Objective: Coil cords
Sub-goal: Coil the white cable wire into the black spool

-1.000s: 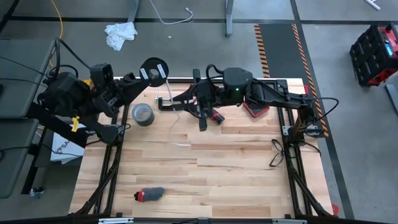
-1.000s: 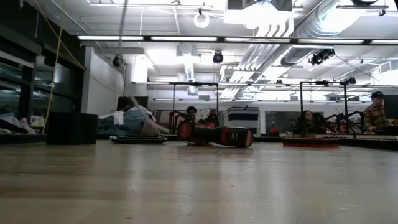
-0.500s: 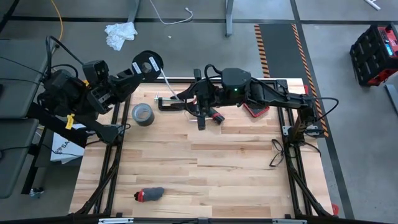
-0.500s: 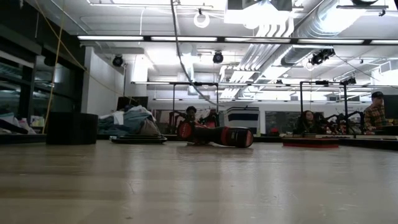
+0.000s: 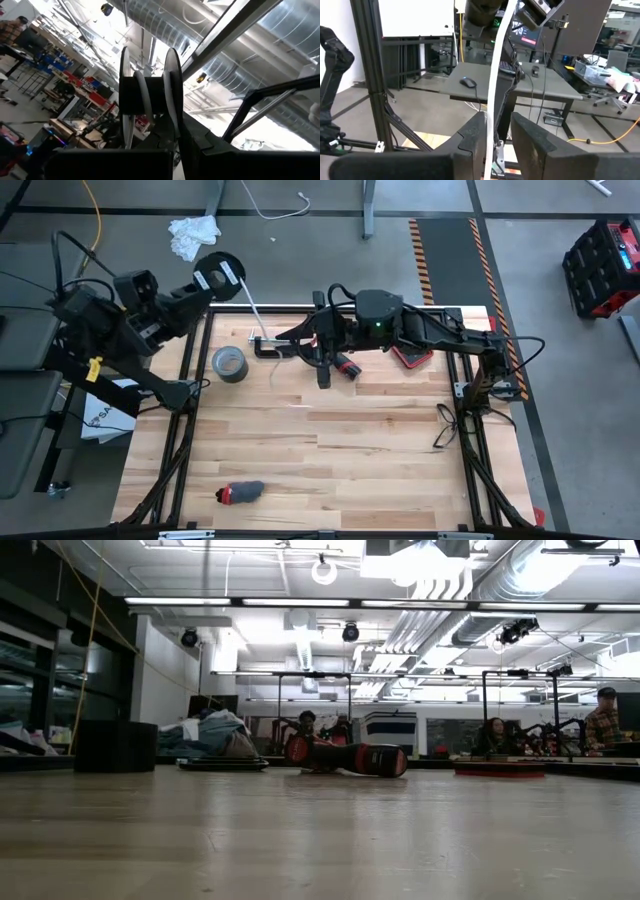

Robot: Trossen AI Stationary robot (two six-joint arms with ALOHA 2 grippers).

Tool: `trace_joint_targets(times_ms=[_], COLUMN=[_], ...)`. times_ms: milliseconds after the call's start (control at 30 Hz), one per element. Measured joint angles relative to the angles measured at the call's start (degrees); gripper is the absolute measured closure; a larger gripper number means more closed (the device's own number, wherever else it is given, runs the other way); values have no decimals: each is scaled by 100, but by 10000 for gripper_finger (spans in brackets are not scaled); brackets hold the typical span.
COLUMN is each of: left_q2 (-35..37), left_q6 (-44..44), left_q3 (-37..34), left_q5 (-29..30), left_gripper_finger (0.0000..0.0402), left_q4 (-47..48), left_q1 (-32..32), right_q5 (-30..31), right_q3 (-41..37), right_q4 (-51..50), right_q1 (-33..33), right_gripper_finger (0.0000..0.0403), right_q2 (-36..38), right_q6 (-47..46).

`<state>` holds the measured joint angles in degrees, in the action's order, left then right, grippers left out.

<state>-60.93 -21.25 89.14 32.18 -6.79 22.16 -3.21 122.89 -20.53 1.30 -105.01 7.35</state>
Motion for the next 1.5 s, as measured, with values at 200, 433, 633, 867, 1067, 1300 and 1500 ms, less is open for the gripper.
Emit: trace_joint_targets(times_ms=[200, 433, 633, 867, 1067, 1300, 1500], left_q2=[-82, -91, -89, -50, -23, -25, -25], left_q6=[45, 102, 99, 144, 144, 139, 139], left_q3=[0, 0, 0, 0, 0, 0, 0], left_q5=[1, 1, -1, 4, 6, 3, 2], left_gripper_finger=[401, 401, 401, 401, 401, 401, 401], left_q4=[4, -71, -84, -77, -59, -57, -59], left_q1=[4, 2, -1, -1, -1, -1, -1], right_q5=[-30, -32, -36, -39, -39, -39, -39], right_q3=[0, 0, 0, 0, 2, 4, 4], right_q4=[28, 96, 101, -16, -65, -68, 46], right_q1=[0, 0, 0, 0, 0, 0, 0], right_gripper_finger=[316, 316, 316, 316, 316, 316, 316], right_q2=[0, -118, -157, -141, -54, -52, -55], right_q6=[-135, -497, -448, -345, -329, -390, -391])
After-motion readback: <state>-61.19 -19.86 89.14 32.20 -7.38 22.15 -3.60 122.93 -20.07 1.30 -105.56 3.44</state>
